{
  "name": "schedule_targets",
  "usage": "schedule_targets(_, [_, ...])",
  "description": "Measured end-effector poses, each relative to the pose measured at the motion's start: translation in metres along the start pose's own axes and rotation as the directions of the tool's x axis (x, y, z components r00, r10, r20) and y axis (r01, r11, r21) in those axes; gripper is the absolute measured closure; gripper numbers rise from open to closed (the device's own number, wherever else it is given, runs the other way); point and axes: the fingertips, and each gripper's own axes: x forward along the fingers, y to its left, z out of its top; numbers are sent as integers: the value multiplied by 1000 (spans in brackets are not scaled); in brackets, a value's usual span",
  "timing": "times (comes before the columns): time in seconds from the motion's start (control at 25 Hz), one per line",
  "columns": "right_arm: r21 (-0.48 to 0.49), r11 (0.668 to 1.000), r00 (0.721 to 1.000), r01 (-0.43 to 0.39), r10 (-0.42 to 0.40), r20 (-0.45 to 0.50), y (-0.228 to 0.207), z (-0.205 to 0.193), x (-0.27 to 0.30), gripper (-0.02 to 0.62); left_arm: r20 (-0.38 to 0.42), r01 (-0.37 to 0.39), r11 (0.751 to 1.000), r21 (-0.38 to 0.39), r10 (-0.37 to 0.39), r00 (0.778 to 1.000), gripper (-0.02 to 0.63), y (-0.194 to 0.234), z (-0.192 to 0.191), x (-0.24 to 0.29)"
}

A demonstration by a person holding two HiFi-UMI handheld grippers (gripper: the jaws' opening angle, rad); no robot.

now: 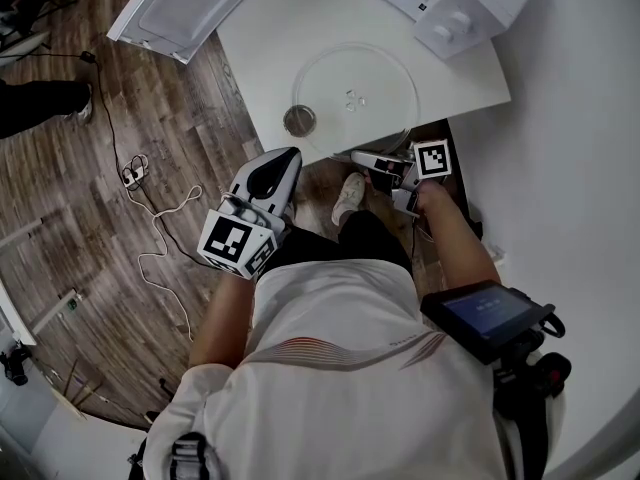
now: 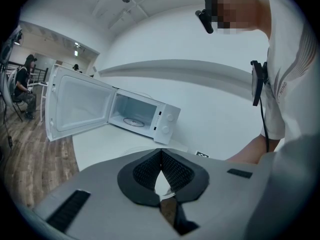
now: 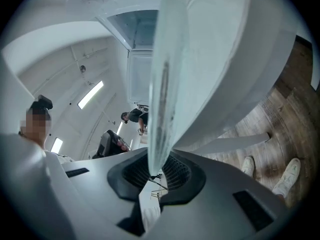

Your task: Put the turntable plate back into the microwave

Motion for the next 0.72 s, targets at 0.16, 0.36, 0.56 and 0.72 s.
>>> schedule_targets(0.16, [-3, 1000, 1000, -1, 1, 30, 0, -2, 2, 552, 1, -1, 1000, -5, 1, 1000, 595, 4, -1, -1])
schedule_targets(0.36, [-18, 1000, 997, 23, -22, 70, 1, -3, 5, 552, 2, 3, 1000, -6, -3, 1000, 595, 7, 1, -1])
schedule_targets(0.56, [-33, 999, 989, 30, -25, 148, 7, 4, 8, 552, 6, 10, 1000, -7, -10, 1000, 595, 9, 1, -4])
schedule_targets(0.72, [-37, 998, 976, 51, -42, 213, 10, 13, 5, 551, 9, 12, 1000, -11, -12, 1000, 595, 11, 3, -5])
